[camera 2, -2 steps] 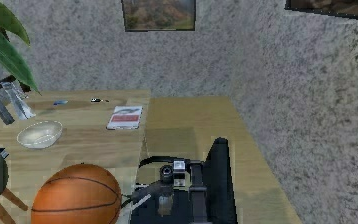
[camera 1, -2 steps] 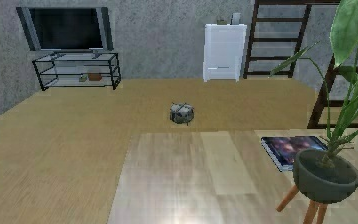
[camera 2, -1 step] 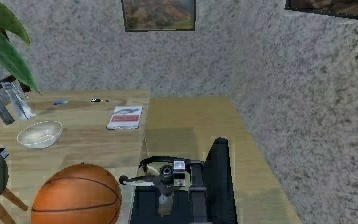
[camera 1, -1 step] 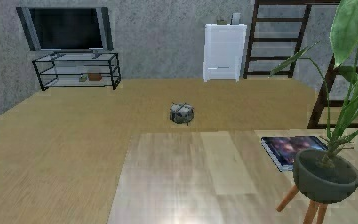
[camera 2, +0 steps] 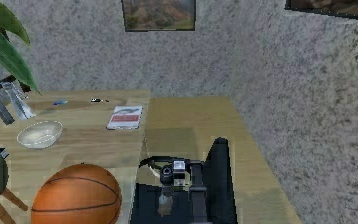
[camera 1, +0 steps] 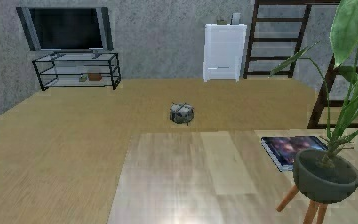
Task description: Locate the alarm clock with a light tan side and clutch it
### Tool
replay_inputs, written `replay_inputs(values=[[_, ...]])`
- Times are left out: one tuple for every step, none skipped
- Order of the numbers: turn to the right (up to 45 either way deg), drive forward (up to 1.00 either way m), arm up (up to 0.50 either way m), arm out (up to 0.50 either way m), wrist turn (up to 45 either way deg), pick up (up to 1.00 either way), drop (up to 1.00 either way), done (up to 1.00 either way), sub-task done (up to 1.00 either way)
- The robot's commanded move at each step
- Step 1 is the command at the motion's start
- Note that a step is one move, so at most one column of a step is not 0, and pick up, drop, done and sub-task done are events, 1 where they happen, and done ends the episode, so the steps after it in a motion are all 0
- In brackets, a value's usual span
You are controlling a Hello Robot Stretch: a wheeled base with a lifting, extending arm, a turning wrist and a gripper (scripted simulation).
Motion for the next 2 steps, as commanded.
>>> replay_inputs(values=[[0.0, 0.00, -0.30, 0.00, 0.0, 0.00, 0.00, 0.00, 0.00], [0.0, 0.00, 0.00, 0.00, 0.0, 1.00, 0.00, 0.00, 0.00]])
